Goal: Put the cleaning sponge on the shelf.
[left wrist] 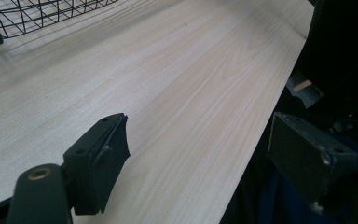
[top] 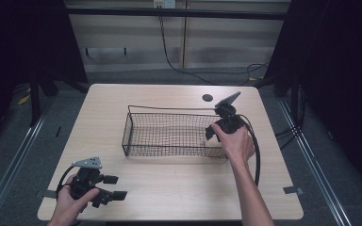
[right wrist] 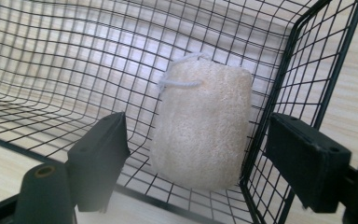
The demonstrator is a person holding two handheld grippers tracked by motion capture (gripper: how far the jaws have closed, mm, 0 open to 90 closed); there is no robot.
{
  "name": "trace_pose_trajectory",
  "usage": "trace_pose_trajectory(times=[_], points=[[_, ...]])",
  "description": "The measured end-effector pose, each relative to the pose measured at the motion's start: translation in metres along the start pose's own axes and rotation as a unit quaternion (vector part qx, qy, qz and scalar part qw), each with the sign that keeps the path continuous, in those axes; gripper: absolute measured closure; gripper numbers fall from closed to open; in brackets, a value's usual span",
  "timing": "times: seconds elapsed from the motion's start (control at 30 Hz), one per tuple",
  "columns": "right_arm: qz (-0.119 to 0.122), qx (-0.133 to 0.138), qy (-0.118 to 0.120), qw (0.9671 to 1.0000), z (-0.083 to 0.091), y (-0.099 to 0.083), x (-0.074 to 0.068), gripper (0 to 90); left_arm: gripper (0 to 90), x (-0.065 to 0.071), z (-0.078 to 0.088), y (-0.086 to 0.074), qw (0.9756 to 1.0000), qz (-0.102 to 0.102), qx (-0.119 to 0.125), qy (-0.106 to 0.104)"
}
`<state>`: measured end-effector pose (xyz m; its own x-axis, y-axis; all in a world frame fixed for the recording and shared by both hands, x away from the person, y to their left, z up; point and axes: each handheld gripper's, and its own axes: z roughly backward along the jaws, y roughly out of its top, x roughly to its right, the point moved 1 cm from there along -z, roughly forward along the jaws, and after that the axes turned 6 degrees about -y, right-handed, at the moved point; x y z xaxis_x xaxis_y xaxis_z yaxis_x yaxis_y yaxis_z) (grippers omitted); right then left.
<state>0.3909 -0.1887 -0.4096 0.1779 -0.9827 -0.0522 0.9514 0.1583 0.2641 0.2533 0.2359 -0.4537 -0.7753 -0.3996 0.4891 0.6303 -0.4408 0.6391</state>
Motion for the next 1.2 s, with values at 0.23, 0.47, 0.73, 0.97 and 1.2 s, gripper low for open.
trace_pose_trajectory(times=[0.23,0.47,0.73,0.97,1.2], points=[[0.003,0.033,0.018,0.9993,0.008,-0.011,0.006,23.7,19.7,-0.001,-0.001,0.000,1.0000,-0.001,-0.001,-0.001],[0.018,0.063,0.040,0.9970,0.014,-0.018,0.004,24.3,19.7,-0.001,-0.001,0.000,1.0000,0.000,-0.002,0.001],[0.045,0.065,0.058,0.9952,0.019,-0.026,-0.007,26.0,19.7,-0.001,-0.001,0.000,1.0000,0.000,-0.002,-0.001],[0.052,0.032,0.070,0.9957,0.019,-0.035,-0.008,26.5,19.7,-0.001,-0.001,0.000,1.0000,0.002,-0.002,0.001],[0.066,0.020,0.079,0.9945,0.032,-0.044,-0.008,26.6,19.7,-0.001,-0.002,0.000,1.0000,0.003,-0.002,0.001]])
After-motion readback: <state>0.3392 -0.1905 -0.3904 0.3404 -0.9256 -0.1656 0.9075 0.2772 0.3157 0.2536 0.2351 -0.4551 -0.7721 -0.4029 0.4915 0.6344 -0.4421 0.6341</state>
